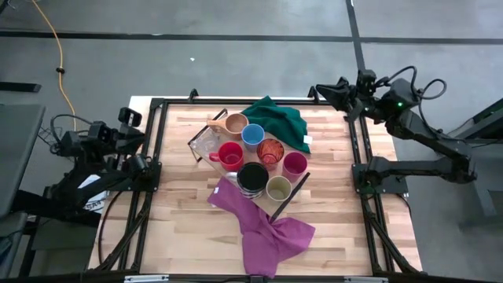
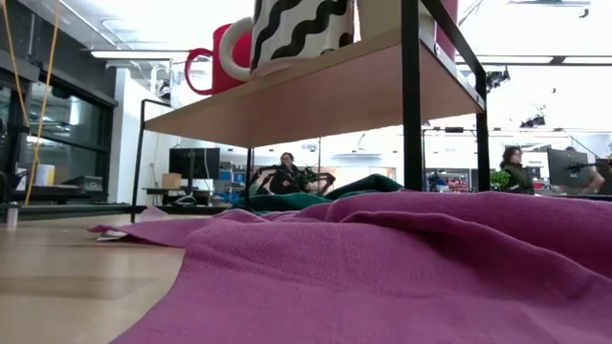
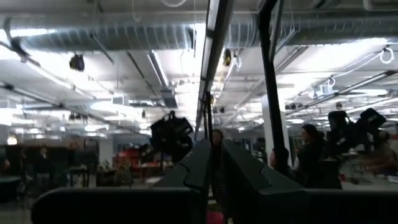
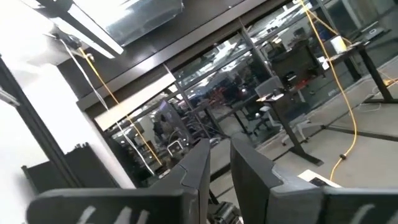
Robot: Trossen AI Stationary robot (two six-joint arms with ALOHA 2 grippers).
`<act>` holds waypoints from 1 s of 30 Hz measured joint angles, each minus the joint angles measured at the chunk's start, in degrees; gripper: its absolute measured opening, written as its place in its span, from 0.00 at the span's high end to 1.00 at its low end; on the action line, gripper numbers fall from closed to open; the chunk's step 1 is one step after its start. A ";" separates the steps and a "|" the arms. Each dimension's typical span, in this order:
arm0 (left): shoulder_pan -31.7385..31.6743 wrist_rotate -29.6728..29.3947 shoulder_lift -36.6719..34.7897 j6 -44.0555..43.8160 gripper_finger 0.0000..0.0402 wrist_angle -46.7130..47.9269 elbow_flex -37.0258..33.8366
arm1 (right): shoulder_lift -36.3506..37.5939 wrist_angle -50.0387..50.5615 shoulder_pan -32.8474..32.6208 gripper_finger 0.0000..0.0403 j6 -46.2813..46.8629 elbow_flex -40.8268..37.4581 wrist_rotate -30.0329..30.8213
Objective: Stack small to large cups/mugs on shelf
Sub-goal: Return to Home Position
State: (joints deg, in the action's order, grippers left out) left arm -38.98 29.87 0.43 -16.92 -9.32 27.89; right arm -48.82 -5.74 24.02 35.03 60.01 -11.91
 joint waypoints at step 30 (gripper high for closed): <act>0.06 -20.03 -0.01 25.70 0.92 -3.53 -17.08 | 0.15 6.43 -0.78 0.86 -0.55 0.00 1.81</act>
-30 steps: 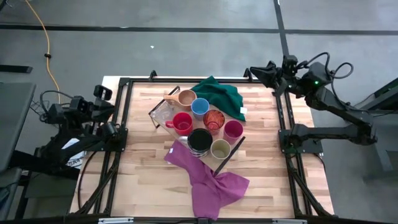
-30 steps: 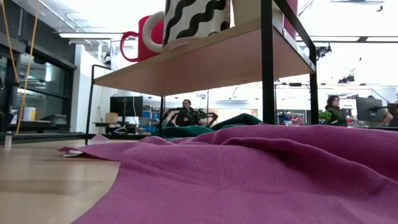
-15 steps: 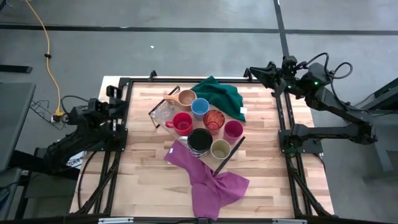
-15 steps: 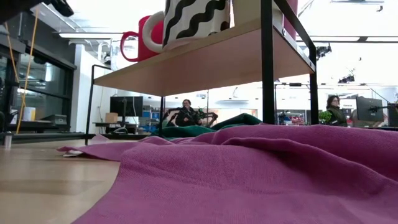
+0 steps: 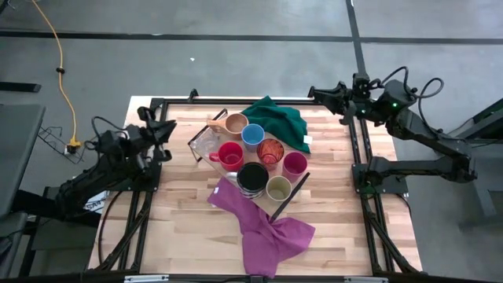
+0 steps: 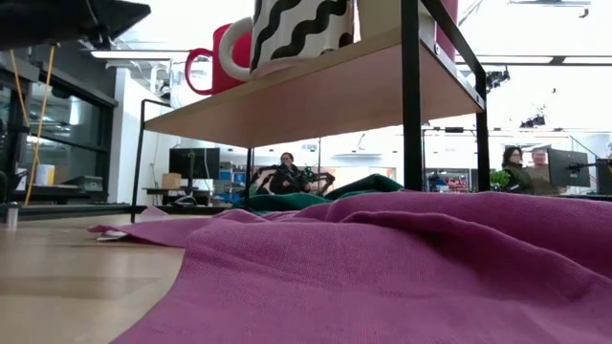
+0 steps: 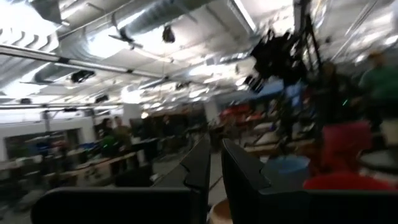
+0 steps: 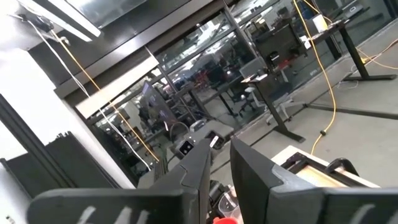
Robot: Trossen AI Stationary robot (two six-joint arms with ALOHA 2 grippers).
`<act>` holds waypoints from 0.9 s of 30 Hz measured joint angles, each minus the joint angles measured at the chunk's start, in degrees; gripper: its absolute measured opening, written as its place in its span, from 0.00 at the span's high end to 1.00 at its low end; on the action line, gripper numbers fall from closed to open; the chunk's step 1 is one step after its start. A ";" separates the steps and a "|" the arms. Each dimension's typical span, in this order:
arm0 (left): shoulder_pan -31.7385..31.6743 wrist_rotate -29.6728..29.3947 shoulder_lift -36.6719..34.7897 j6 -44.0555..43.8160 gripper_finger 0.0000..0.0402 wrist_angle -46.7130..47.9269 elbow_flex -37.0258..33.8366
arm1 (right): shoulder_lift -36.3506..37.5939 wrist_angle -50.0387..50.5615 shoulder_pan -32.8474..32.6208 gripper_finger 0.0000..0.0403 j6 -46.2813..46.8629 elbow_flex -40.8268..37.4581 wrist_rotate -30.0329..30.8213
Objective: Stack small to large cups/mugs on shelf
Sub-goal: Return to Home Position
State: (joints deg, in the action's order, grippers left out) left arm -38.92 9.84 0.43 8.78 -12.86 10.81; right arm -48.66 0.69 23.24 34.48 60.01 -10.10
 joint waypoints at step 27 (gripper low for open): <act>16.48 -27.59 -0.02 13.30 0.92 -0.68 -8.63 | 0.02 3.51 0.00 0.86 0.04 0.00 -0.08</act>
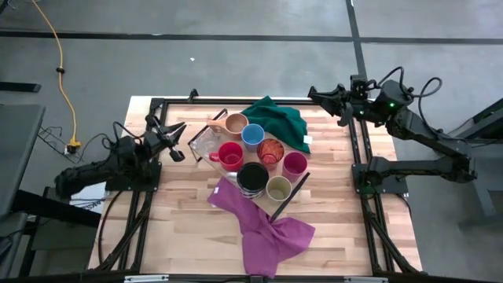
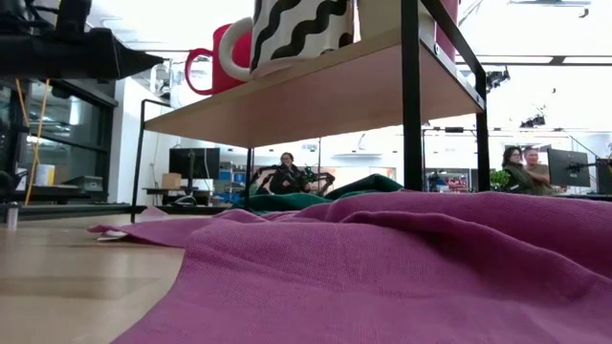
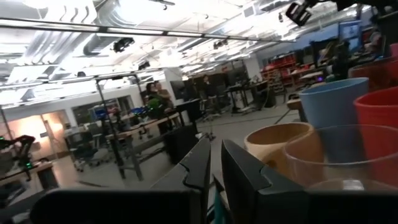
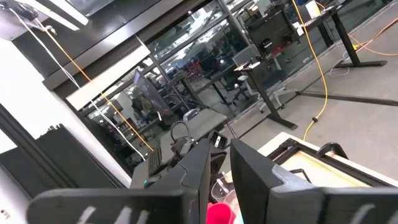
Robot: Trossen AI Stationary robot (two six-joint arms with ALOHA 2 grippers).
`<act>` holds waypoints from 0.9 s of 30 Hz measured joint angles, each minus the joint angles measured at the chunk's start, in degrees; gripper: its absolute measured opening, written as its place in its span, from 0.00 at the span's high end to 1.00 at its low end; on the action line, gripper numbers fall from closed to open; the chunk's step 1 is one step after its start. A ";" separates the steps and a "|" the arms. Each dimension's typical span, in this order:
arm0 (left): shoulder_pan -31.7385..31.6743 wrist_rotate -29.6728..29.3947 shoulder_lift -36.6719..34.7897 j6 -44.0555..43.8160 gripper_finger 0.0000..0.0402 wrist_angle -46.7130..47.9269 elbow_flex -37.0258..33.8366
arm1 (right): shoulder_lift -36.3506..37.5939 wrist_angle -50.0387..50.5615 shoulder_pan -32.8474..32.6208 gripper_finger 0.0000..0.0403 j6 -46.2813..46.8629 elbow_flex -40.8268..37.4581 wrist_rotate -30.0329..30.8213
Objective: Stack small to large cups/mugs on shelf
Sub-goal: Return to Home Position
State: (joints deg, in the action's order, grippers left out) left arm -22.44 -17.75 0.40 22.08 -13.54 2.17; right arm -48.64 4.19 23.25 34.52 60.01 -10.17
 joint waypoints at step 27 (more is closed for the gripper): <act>25.60 1.16 -0.02 -1.01 0.92 -0.41 -0.02 | 0.00 2.95 3.79 0.86 0.13 0.00 -3.12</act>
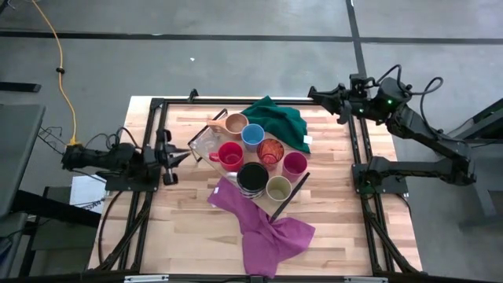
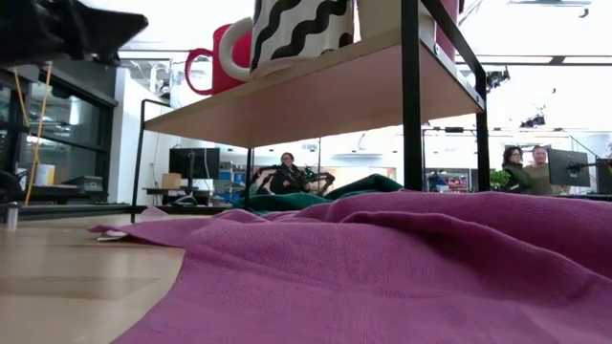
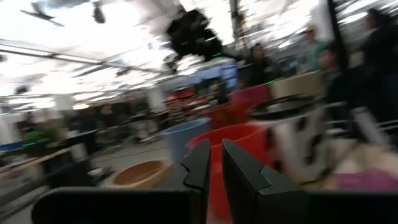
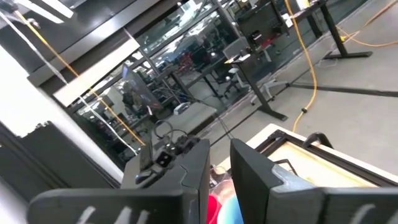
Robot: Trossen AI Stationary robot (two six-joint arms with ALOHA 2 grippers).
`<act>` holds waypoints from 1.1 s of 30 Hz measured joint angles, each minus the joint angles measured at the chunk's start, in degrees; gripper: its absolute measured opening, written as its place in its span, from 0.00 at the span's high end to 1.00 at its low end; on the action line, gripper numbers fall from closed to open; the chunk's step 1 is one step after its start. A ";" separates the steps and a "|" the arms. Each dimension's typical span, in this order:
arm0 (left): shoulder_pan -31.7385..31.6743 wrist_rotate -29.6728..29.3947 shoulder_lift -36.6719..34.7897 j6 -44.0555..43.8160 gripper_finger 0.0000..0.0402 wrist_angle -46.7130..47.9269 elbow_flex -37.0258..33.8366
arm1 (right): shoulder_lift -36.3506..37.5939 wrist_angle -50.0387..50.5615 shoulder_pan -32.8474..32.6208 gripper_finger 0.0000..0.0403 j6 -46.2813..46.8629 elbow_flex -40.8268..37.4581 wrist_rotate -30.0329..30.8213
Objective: Stack small to large cups/mugs on shelf
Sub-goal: Return to Home Position
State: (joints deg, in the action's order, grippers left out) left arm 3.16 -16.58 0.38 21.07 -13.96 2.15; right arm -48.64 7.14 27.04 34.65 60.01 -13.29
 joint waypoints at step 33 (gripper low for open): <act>1.74 20.95 0.00 -14.33 0.92 7.24 -1.64 | -0.02 0.85 1.19 0.86 -0.01 0.00 1.09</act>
State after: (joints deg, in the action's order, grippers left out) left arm 4.91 4.36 0.38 6.74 -6.71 0.51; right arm -48.66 7.99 28.23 34.65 60.01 -12.21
